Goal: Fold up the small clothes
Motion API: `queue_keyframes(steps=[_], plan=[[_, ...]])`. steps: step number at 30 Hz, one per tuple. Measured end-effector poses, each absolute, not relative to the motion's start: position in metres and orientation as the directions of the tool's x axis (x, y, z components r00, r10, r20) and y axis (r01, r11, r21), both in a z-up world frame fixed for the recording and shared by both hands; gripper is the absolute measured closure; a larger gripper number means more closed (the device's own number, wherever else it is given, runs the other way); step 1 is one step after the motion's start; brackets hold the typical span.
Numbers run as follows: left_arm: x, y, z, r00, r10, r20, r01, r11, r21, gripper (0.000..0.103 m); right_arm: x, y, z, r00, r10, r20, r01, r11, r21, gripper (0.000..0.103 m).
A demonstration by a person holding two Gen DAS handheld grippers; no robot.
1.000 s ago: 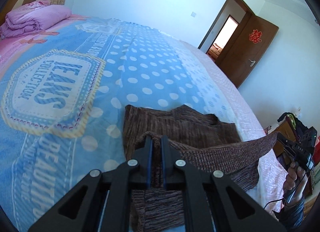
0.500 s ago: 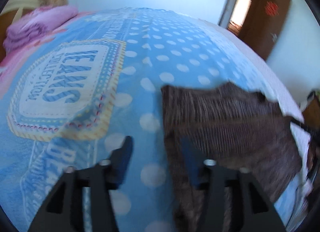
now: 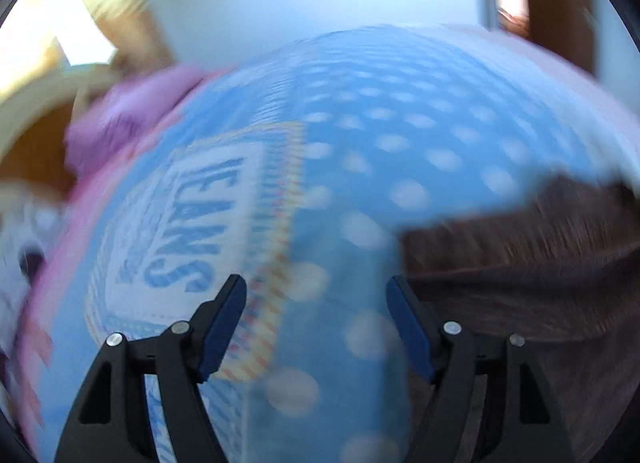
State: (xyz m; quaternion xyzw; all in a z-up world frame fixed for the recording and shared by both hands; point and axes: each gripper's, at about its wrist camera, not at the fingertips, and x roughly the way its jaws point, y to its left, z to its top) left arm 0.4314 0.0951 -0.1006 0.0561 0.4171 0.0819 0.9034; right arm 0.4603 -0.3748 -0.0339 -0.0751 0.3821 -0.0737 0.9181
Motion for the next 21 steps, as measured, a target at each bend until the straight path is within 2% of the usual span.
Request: queue_keyframes(steps=[3,8,12,16,21], plan=[[0.431,0.119,-0.099,0.624,0.158,-0.766,-0.137,0.986,0.092,0.028,0.447,-0.387,-0.039,0.695,-0.130,-0.707,0.053,0.990,-0.130,0.043],[0.402,0.129,-0.109,0.624,0.134,-0.770,-0.102,0.991,0.090,0.028,0.412,-0.405,-0.064,0.658,-0.054,-0.751,0.015,0.998,-0.058,0.043],[0.389,0.101,-0.111,0.634,0.097,-0.767,-0.036,0.995,0.096,0.028,0.392,-0.404,-0.069,0.645,0.000,-0.764,-0.001,1.000,-0.001,0.043],[0.371,0.078,-0.109,0.634,0.029,-0.773,0.016,0.999,0.051,0.026,0.365,-0.395,-0.069,0.626,0.105,-0.773,-0.068,0.994,0.080,0.043],[0.329,0.072,-0.115,0.619,-0.021,-0.785,0.060,0.998,0.020,0.026,0.329,-0.393,-0.084,0.589,0.128,-0.798,-0.091,0.992,0.092,0.044]])
